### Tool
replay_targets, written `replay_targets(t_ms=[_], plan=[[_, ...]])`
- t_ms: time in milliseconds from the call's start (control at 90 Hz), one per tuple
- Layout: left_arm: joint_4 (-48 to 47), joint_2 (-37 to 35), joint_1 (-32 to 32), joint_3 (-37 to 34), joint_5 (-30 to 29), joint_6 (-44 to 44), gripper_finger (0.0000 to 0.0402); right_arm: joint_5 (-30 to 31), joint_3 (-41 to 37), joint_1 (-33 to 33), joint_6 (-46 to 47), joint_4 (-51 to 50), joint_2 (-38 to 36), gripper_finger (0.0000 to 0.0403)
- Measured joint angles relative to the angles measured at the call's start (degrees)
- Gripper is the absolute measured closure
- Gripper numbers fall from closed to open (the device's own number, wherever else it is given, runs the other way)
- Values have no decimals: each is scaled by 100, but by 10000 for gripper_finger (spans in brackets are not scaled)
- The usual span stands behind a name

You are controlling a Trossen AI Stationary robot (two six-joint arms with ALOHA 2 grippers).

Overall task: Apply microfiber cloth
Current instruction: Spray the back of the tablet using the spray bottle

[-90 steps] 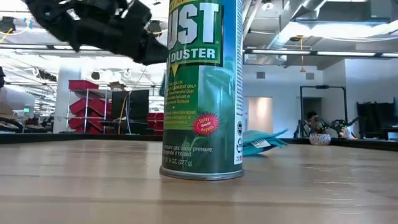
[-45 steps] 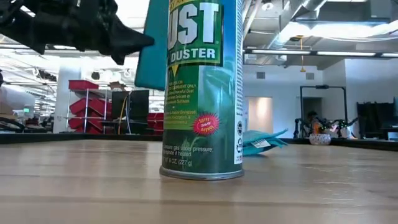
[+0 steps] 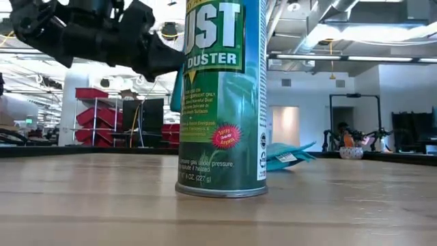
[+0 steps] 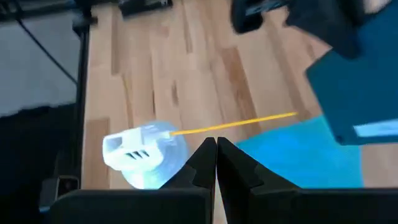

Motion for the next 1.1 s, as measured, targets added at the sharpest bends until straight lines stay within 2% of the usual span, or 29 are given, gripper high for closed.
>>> replay_targets(t_ms=[211, 356, 467, 611, 678, 833, 1100], plan=[[312, -120, -204, -9, -25, 117, 397, -139, 707, 17, 48, -480, 339, 403], [232, -119, -474, -17, -499, 269, 397, -346, 922, 14, 234, -665, 556, 403], [259, -123, -650, -43, -610, 356, 397, -457, 1053, 4, 300, -740, 695, 403], [306, -121, -673, -312, -960, 204, 397, -436, 1154, 2, 303, -694, 700, 403], [658, -114, -665, -524, -1061, 143, 397, -428, 1185, 2, 304, -710, 686, 403], [1277, -125, -679, -780, -973, -45, 397, -439, 1193, -63, 304, -723, 699, 403], [1361, -121, -719, -808, -999, -203, 397, -439, 1193, -114, 308, -716, 697, 403]])
